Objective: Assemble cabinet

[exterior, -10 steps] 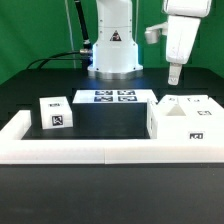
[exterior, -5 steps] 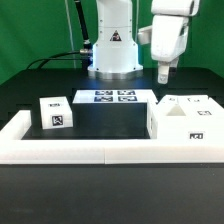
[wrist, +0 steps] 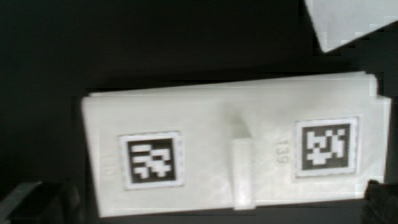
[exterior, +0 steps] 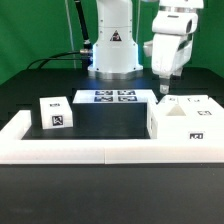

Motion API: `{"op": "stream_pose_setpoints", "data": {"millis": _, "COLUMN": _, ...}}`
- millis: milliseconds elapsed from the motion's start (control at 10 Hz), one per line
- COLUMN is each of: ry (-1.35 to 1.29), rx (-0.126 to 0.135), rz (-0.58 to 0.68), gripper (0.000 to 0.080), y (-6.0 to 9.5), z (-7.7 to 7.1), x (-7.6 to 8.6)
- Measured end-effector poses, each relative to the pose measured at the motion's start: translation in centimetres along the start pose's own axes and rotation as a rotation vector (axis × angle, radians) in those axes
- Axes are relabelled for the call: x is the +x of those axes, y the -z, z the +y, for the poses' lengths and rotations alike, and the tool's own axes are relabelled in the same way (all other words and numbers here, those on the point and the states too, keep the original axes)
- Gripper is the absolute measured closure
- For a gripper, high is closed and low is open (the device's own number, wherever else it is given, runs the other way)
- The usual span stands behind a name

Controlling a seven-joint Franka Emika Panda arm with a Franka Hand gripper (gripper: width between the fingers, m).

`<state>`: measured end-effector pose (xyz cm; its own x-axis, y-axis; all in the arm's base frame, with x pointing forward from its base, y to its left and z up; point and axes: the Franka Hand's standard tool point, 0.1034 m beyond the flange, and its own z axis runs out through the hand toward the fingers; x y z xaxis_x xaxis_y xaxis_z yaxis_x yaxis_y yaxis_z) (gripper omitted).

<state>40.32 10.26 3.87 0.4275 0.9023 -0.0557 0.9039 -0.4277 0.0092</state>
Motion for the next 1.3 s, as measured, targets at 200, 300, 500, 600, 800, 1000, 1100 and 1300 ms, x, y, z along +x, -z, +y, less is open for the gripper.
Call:
{"op": "stream_pose_setpoints", "data": {"millis": 200, "ry": 0.007, "rx": -0.001, "rz": 0.018, "gripper": 0.0002, "y": -0.6, "z": -0.1, "x": 0.4}}
{"op": "stream_pose_setpoints", "data": {"millis": 300, "ry": 0.015, "rx": -0.002, "rz": 0.029, "gripper": 0.0002, "y": -0.9, "z": -0.2, "x": 0.6}}
{"op": "stream_pose_setpoints", "data": {"millis": 500, "ry": 0.036, "rx": 0.002, "rz": 0.044, "gripper": 0.0002, "y": -1.8, "z": -0.3, "x": 0.6}}
{"op": "stream_pose_setpoints", "data": {"millis": 600, "ry": 0.038, "rx": 0.010, "rz": 0.043, "gripper": 0.0002, "y": -2.4, "z": -0.5, "x": 0.4}}
{"op": "stream_pose_setpoints", "data": {"millis": 800, "ry": 0.038, "rx": 0.016, "rz": 0.041, "gripper": 0.0116, "y": -2.7, "z": -0.6, "x": 0.3}}
{"op": "stream_pose_setpoints", "data": {"millis": 1000, "ry": 0.038, "rx": 0.020, "rz": 0.039, "gripper": 0.0342, "y": -2.9, "z": -0.8, "x": 0.2}}
{"op": "stream_pose_setpoints", "data": {"millis": 1100, "ry": 0.038, "rx": 0.021, "rz": 0.038, "gripper": 0.0480, "y": -2.9, "z": -0.8, "x": 0.2}}
{"op": "stream_pose_setpoints", "data": {"millis": 1300, "ry": 0.039, "rx": 0.021, "rz": 0.039, "gripper": 0.0628, "y": -2.9, "z": -0.9, "x": 0.2}}
